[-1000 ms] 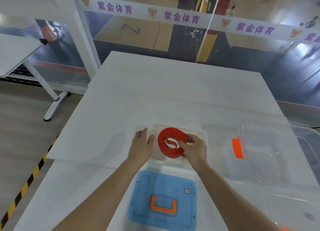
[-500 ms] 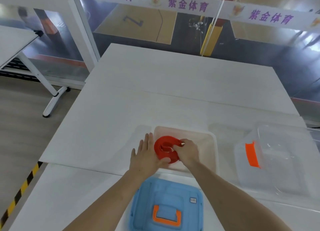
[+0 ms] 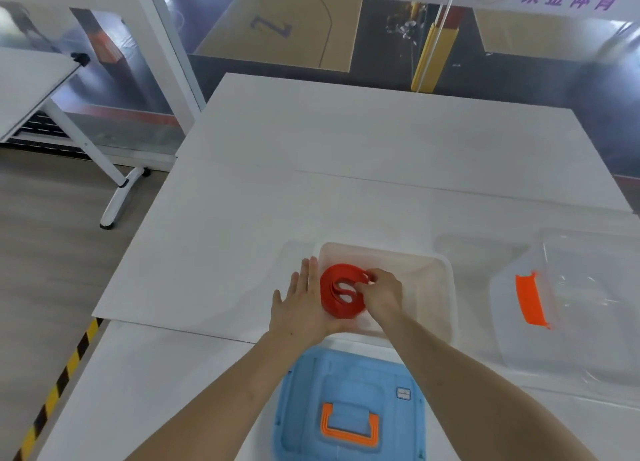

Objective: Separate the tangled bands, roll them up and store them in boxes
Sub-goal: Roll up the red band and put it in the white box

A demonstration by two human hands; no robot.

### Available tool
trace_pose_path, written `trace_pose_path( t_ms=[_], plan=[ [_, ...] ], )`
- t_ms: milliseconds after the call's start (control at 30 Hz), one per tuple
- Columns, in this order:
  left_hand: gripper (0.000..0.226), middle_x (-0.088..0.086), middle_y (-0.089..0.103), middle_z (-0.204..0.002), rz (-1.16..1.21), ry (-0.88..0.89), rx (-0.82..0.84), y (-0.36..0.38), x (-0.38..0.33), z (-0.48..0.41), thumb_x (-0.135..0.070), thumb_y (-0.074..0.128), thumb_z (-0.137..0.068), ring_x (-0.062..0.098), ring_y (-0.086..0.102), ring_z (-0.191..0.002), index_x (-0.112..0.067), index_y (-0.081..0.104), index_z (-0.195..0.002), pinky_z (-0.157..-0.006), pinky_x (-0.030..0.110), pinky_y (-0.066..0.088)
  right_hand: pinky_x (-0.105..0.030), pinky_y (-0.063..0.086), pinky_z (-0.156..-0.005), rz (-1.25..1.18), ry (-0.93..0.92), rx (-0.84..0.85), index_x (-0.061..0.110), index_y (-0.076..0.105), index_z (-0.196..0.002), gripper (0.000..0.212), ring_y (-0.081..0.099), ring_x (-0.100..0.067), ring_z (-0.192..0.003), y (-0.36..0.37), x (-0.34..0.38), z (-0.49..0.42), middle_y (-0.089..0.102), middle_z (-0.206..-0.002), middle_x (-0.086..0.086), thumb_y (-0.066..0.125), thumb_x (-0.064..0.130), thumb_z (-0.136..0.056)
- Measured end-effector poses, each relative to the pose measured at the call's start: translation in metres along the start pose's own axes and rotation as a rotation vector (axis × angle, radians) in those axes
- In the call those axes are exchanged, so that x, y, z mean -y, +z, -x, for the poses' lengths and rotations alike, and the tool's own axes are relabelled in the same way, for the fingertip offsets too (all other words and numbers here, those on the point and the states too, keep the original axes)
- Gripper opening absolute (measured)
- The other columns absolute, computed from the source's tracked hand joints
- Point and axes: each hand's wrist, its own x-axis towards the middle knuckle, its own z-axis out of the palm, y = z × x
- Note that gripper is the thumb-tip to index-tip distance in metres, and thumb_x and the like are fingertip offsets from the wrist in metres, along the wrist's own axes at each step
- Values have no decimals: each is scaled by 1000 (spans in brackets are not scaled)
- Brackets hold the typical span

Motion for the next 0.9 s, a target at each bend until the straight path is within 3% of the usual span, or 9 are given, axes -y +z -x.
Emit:
trace_pose_path(
  t_ms=[200, 300, 400, 533, 600, 667, 767, 900],
  plan=[
    [156, -3, -8, -175, -3, -10, -1, 0, -2, 1, -107, 49, -50, 22, 8, -162, -24, -27, -158, -124, 62, 22, -31, 53, -81, -27, 47, 52, 18, 77, -122, 32, 67, -21, -86, -1, -6, -8, 78, -101, -4, 78, 19, -90],
    [156, -2, -7, -175, -11, -1, 3, -3, -2, 2, -106, 48, -50, 22, 9, -161, -23, -25, -159, -123, 63, 23, -33, 57, -86, -29, 58, 58, 22, 75, -126, 37, 68, -21, -89, -1, -6, -9, 73, -97, 2, 78, 21, -89],
    [155, -3, -7, -175, -27, -10, -2, -3, -2, 2, -106, 48, -50, 23, 9, -161, -23, -25, -159, -122, 64, 25, -36, 58, -91, -35, 63, 75, 18, 68, -134, 48, 67, -22, -94, -2, -6, -9, 74, -112, -3, 79, 25, -87],
    [148, 1, -8, -175, -67, -49, 16, -5, -5, 2, -102, 49, -58, 30, 6, -162, -25, -27, -159, -123, 64, 23, -33, 51, -94, -118, 89, 85, 11, 45, -151, 77, 64, -27, -116, -12, 0, 2, 64, -133, -10, 82, 30, -86],
    [142, 3, -10, -175, -71, -69, 35, -9, -6, 3, -99, 49, -65, 33, 3, -162, -26, -28, -159, -124, 64, 21, -29, 45, -88, -92, 45, 77, 12, 50, -146, 64, 62, -23, -107, -21, 4, 13, 65, -123, -6, 76, 28, -90],
    [133, 3, -12, -175, -79, -69, 37, -15, -7, 6, -96, 45, -71, 34, 1, -161, -27, -24, -161, -124, 64, 19, -26, 41, -87, -28, -24, 68, 14, 54, -142, 51, 58, -17, -103, -33, 10, 28, 66, -126, -6, 69, 27, -95],
    [120, 6, -7, -175, -99, -33, -11, -24, -7, 19, -93, 38, -80, 32, 3, -162, -22, -9, -165, -124, 60, 20, -30, 47, -96, 59, -149, 9, 17, 55, -143, 44, 62, -21, -118, -49, 13, 53, 64, -140, -6, 61, 26, -101],
    [94, 8, 9, -175, -90, 54, -137, -28, -8, 51, -77, 35, -95, 31, 13, -160, -20, 9, -165, -124, 54, 27, -37, 48, -110, 225, -312, -54, 21, 56, -142, 39, 56, -22, -136, -71, 11, 98, 61, -145, -1, 57, 25, -103]
  ],
)
